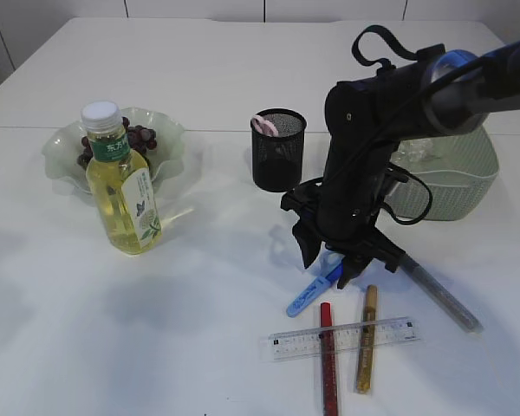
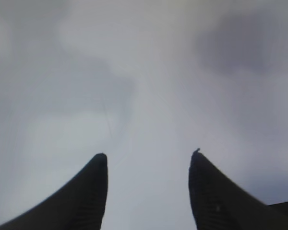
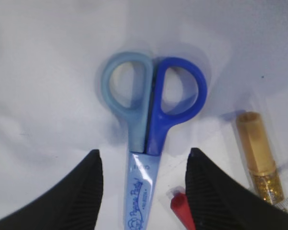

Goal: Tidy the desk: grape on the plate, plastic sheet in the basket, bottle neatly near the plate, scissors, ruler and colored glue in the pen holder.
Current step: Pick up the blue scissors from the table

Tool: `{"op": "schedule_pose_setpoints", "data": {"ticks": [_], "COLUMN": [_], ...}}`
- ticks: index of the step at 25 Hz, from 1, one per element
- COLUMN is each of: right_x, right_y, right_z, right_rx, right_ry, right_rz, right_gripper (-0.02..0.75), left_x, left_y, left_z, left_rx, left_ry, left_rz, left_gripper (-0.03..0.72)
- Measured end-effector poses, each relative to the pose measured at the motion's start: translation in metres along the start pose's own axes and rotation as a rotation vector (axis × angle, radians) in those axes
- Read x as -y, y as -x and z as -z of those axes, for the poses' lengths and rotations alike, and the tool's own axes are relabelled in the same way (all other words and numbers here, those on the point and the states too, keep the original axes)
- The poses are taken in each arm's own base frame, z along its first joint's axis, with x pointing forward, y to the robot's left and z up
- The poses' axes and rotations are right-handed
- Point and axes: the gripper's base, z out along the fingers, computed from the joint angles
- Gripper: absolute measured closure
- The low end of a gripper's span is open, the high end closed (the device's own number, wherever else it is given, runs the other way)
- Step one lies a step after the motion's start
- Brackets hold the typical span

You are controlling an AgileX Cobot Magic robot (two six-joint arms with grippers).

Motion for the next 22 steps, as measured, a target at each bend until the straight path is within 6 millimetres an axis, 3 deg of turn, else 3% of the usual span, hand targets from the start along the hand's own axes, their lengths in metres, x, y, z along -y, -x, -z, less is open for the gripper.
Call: {"op": "schedule_pose_setpoints", "data": {"ticks": [22], "right_x": [0.0], "right_y": [0.001], "right_z": [-0.019], "right_rx": [-0.016], "right_ry": [-0.03], "right_rz": [-0.008], "right_gripper": [0.301], "left_x": [0.0], "left_y": [0.0], "left_z": [0.0], "left_rx": [0.0], "left_ry": [0.0], "left_rz": [0.0], "left_gripper": [0.284]}}
